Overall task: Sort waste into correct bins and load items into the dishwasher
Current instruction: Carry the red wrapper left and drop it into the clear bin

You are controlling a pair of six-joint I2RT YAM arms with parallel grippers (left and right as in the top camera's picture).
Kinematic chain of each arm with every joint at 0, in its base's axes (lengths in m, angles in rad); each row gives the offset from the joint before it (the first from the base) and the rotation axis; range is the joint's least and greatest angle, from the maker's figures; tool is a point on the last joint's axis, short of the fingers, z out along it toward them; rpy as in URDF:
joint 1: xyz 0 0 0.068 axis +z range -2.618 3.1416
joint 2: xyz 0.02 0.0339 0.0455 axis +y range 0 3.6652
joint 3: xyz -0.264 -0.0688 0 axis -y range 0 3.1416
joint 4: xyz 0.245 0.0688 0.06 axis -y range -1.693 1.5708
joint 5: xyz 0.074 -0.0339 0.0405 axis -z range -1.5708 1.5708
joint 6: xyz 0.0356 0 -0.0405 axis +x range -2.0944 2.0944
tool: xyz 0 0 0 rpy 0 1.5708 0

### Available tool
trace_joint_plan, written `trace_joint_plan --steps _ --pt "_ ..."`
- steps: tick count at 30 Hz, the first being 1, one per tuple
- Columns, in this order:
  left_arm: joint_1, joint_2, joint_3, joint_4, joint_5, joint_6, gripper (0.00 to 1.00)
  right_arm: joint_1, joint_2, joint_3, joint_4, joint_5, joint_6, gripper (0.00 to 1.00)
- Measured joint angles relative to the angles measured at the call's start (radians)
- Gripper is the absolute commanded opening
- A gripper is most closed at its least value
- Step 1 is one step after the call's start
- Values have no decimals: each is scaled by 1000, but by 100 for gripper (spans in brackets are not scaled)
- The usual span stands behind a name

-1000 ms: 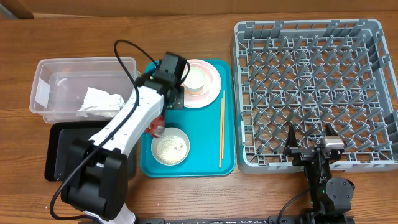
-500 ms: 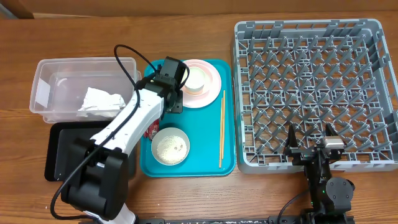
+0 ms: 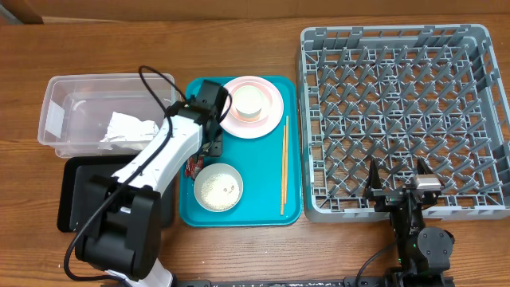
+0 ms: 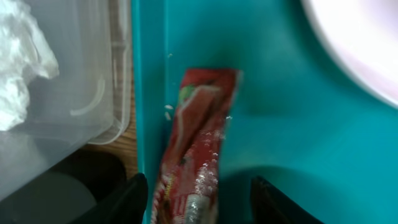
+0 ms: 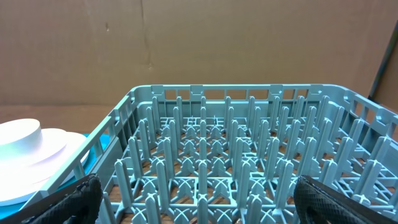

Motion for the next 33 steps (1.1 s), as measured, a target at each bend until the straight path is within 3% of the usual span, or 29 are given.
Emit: trace_joint_plan --steps 9,14,17,26,33 --pt "24 1 -100 107 47 0 54 0 0 0 0 0 0 100" --pt "24 0 -121 125 72 -3 28 0 0 0 0 0 1 100" --pt "24 1 -123 127 77 -5 5 0 0 0 0 0 1 100" --pt "24 1 -107 76 44 -2 4 0 0 0 0 0 1 100" --pt "32 0 140 -61 30 -3 4 0 0 0 1 0 1 100"
